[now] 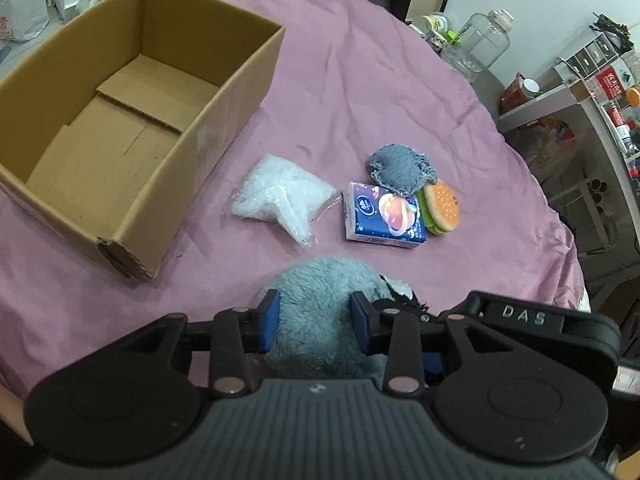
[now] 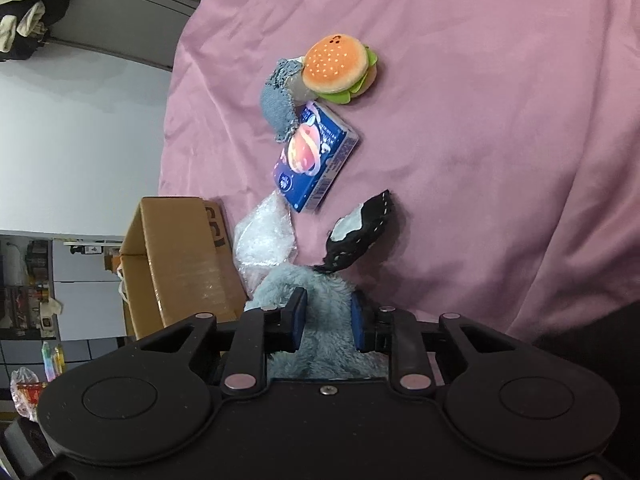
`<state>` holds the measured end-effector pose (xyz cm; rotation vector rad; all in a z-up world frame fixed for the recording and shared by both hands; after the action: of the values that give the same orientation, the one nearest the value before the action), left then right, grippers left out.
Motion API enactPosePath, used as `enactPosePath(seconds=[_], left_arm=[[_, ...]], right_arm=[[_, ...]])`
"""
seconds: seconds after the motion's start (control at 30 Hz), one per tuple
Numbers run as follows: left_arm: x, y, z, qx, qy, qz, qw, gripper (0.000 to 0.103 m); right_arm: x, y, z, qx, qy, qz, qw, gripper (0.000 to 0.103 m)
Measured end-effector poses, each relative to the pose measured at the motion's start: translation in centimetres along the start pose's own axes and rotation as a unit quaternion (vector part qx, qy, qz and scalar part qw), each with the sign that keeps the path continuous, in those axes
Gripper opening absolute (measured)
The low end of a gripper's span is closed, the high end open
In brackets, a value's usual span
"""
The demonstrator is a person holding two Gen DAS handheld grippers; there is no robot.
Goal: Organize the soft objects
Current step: 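Lift the blue-gray fluffy plush off the bed with both grippers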
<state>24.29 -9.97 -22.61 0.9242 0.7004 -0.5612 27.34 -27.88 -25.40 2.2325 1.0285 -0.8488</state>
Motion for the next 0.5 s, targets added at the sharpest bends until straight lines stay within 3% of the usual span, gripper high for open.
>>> enactPosePath(seconds=[0.5], left_arm=[[-4.5, 2.1, 0.0, 0.005, -0.025, 0.035, 0.9991, 0.037]], right_arm=[[-3.4, -1.1, -3.3, -0.024, 0.035, 0.024, 0.999, 0.024]])
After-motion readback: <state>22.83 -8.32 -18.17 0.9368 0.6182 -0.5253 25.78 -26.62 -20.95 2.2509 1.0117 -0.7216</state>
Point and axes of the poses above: each gripper's, at about its wrist camera, not at the fingertips, and x roughly the way its jaws point, z to its right, y to its top, the point moved 4 cm from there along x, roughly the way its jaws point, and after that the axes turned 12 degrees about z, right-handed, at the moved point
